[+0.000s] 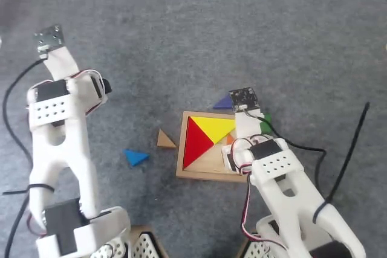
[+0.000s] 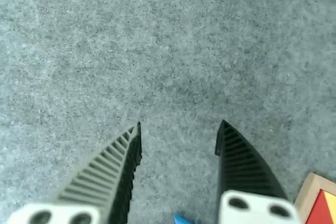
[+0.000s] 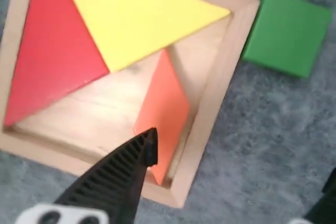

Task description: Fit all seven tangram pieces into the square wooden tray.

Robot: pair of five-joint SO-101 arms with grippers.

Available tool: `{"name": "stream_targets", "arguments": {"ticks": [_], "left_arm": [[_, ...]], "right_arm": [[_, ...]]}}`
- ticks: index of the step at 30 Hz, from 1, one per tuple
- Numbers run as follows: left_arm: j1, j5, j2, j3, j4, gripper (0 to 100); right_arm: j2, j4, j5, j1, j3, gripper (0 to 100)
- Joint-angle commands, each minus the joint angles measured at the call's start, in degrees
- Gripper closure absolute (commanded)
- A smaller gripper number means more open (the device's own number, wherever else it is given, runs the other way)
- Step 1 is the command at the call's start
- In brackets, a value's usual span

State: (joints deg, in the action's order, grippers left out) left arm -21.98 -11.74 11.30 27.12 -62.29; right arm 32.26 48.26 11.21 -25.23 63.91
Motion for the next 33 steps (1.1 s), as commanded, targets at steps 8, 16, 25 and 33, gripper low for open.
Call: {"name": "stream_targets", "arguments": {"ticks": [8,16,25,33], "left_arm": [[0.0,0.4,1.0,-0.3,1.1,77],[0.0,0.5,1.0,-0.3,1.2,77],[0.0,0.5,1.0,-0.3,1.2,77],[0.0,0.5,1.0,-0.3,1.1,77]], "right_arm": [[-12.7,-4.4,1.4,3.2,-4.9,52.0],[-12.8,-4.9,1.8,6.3,-5.3,64.7],[-12.4,-5.1,1.8,6.5,-5.4,56.7],[-10.2,-4.5,1.5,4.8,-5.4,56.8]]}}
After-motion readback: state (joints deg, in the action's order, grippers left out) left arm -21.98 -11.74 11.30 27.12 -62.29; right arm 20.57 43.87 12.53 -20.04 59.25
